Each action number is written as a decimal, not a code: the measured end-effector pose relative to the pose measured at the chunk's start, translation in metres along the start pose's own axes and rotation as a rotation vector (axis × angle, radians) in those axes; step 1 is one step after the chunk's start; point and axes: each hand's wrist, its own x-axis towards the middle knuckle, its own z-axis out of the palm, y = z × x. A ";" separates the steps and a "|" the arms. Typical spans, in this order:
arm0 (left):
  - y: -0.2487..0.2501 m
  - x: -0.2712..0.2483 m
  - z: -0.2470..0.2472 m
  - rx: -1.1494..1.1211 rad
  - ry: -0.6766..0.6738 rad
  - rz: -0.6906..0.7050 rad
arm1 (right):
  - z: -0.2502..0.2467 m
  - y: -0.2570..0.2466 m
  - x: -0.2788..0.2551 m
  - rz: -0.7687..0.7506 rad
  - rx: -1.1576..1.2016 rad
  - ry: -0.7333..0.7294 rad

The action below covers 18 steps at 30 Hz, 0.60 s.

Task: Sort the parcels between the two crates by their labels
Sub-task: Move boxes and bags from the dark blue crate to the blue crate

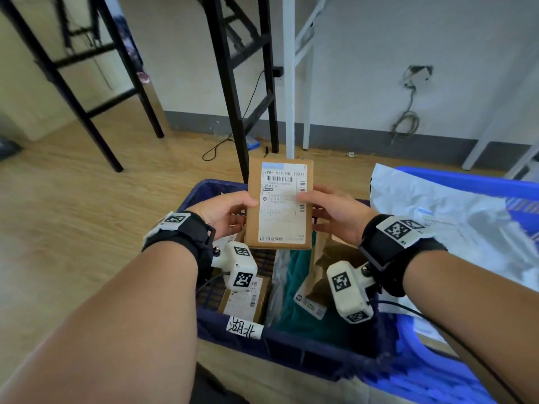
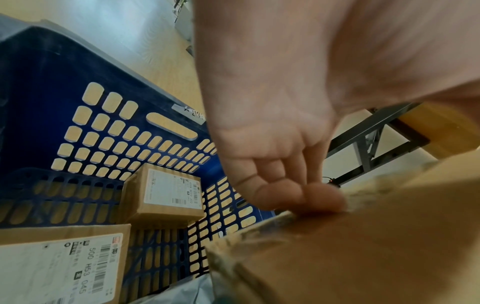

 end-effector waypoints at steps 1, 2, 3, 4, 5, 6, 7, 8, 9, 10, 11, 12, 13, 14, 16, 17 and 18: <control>0.000 0.000 -0.001 -0.004 -0.013 -0.003 | -0.001 0.002 0.000 0.000 0.008 -0.010; -0.001 0.001 -0.002 -0.008 -0.026 -0.008 | -0.003 0.003 0.001 -0.001 0.013 -0.019; -0.002 0.001 -0.003 -0.014 -0.038 -0.015 | -0.005 0.005 0.002 -0.001 0.015 -0.026; -0.002 0.002 -0.004 -0.019 -0.050 -0.021 | -0.007 0.006 0.004 -0.002 0.014 -0.030; -0.003 0.003 -0.005 -0.021 -0.062 -0.027 | -0.008 0.007 0.005 -0.003 0.015 -0.030; -0.003 0.003 -0.005 -0.021 -0.073 -0.033 | -0.010 0.008 0.007 -0.003 0.018 -0.027; -0.003 0.004 -0.006 -0.021 -0.082 -0.040 | -0.011 0.009 0.008 -0.003 0.019 -0.024; -0.003 0.005 -0.007 -0.019 -0.088 -0.044 | -0.011 0.009 0.010 -0.004 0.020 -0.024; -0.003 0.005 -0.009 -0.019 -0.091 -0.047 | -0.011 0.009 0.011 -0.004 0.022 -0.026; -0.003 0.005 -0.010 -0.020 -0.090 -0.046 | -0.011 0.009 0.012 -0.005 0.025 -0.027; -0.003 0.005 -0.010 -0.023 -0.087 -0.047 | -0.010 0.009 0.013 -0.006 0.030 -0.027; -0.003 0.005 -0.010 -0.025 -0.084 -0.048 | -0.009 0.009 0.014 -0.007 0.037 -0.024; -0.004 0.006 -0.011 -0.028 -0.080 -0.049 | -0.008 0.009 0.015 -0.009 0.043 -0.020; -0.004 0.006 -0.011 -0.030 -0.076 -0.049 | -0.006 0.009 0.016 -0.010 0.050 -0.013; -0.005 0.006 -0.014 -0.040 -0.069 -0.046 | -0.002 0.010 0.018 -0.012 0.064 -0.004; -0.005 0.006 -0.015 -0.041 -0.064 -0.043 | 0.000 0.010 0.019 -0.013 0.073 -0.001; -0.005 0.007 -0.017 -0.036 -0.056 -0.039 | 0.002 0.011 0.020 -0.013 0.080 0.001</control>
